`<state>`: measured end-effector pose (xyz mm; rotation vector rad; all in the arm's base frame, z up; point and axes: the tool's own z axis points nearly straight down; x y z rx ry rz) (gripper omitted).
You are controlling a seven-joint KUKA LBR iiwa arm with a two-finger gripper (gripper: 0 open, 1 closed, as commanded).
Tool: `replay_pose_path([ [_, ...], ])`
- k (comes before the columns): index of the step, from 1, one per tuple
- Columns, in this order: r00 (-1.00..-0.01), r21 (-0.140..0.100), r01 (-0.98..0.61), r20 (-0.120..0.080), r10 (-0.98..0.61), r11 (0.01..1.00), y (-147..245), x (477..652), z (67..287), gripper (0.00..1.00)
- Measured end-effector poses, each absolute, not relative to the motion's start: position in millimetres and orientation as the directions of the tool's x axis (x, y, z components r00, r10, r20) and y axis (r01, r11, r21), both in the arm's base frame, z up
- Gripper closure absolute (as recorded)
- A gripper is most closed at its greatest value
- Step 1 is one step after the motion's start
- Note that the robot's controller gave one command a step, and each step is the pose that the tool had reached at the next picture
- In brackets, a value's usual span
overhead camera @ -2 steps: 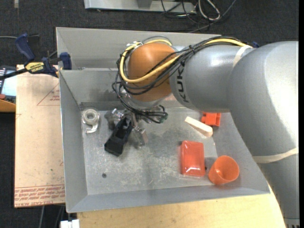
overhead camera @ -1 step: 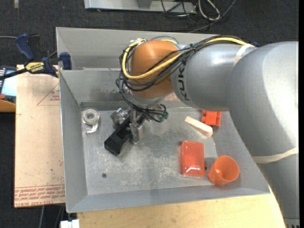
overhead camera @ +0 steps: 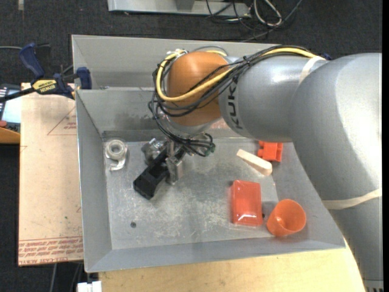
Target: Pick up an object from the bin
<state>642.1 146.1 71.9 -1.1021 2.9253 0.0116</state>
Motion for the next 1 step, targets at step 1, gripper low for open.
replay_pose_path([
  [1, -0.751, 0.005, -0.66, -0.008, -0.66, 0.751, 145.3, 638.9, 89.1, 1.0],
])
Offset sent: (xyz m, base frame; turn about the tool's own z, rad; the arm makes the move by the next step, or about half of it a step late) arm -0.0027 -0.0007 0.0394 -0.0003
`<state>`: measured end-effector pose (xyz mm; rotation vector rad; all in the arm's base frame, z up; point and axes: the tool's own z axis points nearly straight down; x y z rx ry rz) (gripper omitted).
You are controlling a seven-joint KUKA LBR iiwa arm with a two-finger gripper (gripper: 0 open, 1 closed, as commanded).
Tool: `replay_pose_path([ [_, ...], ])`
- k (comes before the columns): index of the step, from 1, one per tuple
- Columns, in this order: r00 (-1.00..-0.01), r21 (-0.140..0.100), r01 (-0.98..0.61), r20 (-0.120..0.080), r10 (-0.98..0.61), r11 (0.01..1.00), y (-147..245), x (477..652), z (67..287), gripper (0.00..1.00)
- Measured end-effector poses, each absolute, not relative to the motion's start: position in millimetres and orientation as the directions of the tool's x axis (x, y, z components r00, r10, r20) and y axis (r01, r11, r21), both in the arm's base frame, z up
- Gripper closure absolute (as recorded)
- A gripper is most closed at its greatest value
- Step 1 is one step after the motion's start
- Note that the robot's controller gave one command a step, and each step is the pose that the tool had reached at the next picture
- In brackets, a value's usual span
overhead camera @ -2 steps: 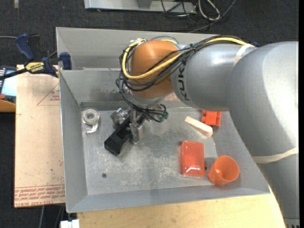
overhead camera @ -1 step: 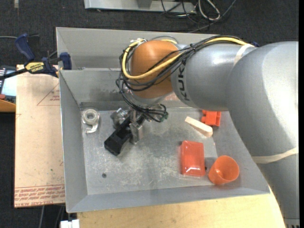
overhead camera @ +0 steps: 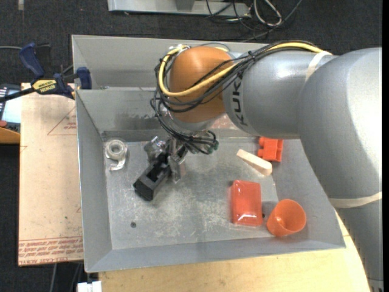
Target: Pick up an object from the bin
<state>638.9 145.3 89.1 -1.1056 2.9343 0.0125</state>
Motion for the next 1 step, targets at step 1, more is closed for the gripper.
replay_pose_path([
  [1, -0.752, 0.003, -0.659, -0.015, -0.659, 0.752, 146.0, 640.3, 113.2, 1.0],
])
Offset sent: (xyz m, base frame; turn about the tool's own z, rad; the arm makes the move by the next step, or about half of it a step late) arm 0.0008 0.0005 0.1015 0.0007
